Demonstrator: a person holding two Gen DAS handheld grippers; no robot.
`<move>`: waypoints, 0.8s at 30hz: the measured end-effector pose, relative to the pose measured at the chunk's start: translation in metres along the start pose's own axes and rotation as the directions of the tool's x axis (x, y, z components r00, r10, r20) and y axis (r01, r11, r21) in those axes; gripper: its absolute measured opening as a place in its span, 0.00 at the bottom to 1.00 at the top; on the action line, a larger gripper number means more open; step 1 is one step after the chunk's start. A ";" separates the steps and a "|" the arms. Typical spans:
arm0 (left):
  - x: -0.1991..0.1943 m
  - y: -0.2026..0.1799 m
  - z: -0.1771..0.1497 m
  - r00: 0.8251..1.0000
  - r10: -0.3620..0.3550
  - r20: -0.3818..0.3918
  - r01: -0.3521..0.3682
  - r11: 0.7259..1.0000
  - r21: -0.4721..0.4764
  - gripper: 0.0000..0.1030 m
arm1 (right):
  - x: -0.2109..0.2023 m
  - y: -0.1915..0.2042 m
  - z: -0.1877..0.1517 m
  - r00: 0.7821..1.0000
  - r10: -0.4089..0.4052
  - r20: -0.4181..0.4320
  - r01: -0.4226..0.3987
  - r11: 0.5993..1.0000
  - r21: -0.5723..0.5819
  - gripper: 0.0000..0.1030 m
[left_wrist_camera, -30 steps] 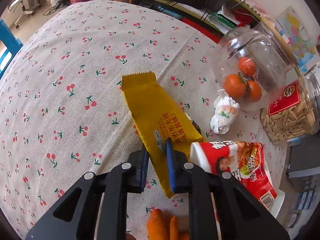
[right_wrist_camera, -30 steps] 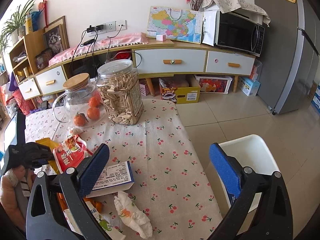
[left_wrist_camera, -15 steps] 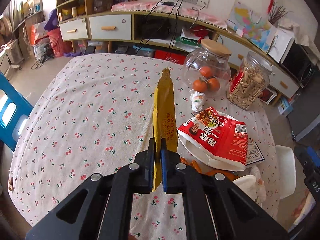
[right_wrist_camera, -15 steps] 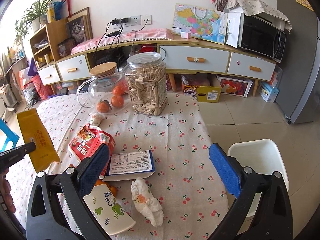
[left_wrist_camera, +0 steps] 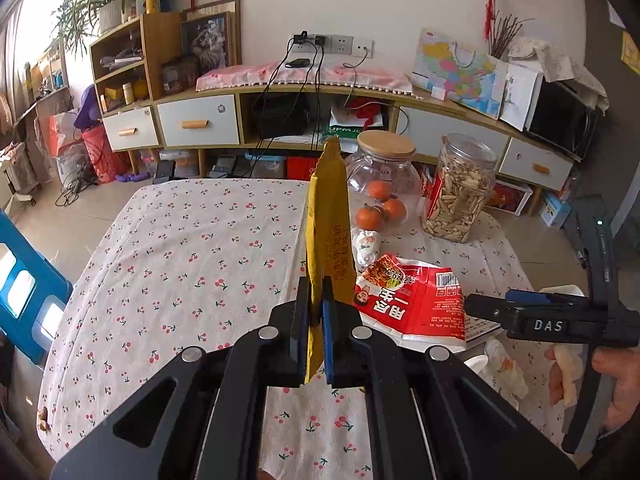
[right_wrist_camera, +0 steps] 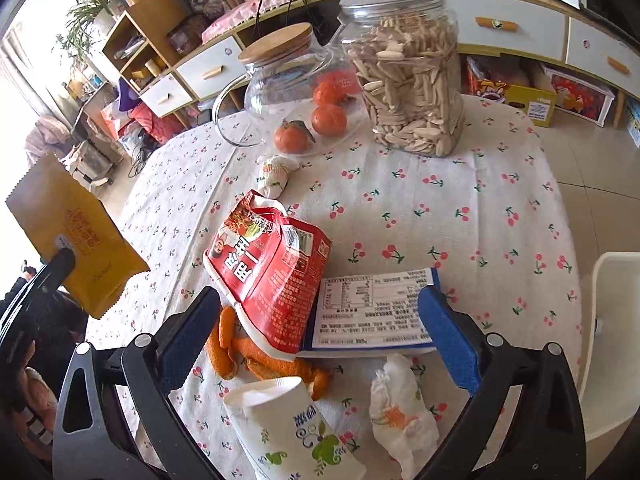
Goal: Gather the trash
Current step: 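Grasp the red snack bag with the right tool while the left tool holds the yellow packet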
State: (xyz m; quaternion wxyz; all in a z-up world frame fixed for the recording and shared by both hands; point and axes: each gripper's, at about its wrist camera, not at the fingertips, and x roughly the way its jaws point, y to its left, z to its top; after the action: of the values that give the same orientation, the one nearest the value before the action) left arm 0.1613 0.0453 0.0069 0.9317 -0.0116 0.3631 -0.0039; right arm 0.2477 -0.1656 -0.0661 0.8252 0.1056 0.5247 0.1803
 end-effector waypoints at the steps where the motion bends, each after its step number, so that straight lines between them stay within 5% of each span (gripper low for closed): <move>1: -0.001 0.001 0.001 1.000 -0.005 0.002 0.005 1.000 0.000 0.05 | 0.007 0.004 0.002 1.000 0.010 -0.022 -0.011 1.000 -0.007 0.90; 3: -0.001 0.003 0.003 1.000 -0.011 0.006 0.011 1.000 -0.001 0.05 | 0.022 0.011 0.006 0.998 0.010 -0.064 -0.011 1.000 -0.018 0.82; 7: 0.001 0.007 0.004 1.000 -0.009 0.002 0.009 1.000 -0.006 0.05 | 0.044 0.017 0.002 0.992 0.014 -0.129 -0.017 1.000 -0.021 0.42; 15: 0.001 0.015 0.006 1.000 -0.007 0.008 0.007 0.999 -0.037 0.05 | 0.010 0.035 -0.005 1.000 0.025 0.008 -0.024 0.999 -0.047 0.29; 24: -0.002 0.015 0.005 1.000 0.000 0.025 0.001 0.998 -0.055 0.05 | -0.045 0.060 -0.014 0.976 -0.062 0.206 0.097 0.982 -0.164 0.27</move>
State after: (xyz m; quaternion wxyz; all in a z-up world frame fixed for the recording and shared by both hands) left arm 0.1634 0.0604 0.0113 0.9354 -0.0374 0.3515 0.0059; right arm 0.2067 -0.1297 -0.0134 0.8865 0.0301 0.4252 0.1802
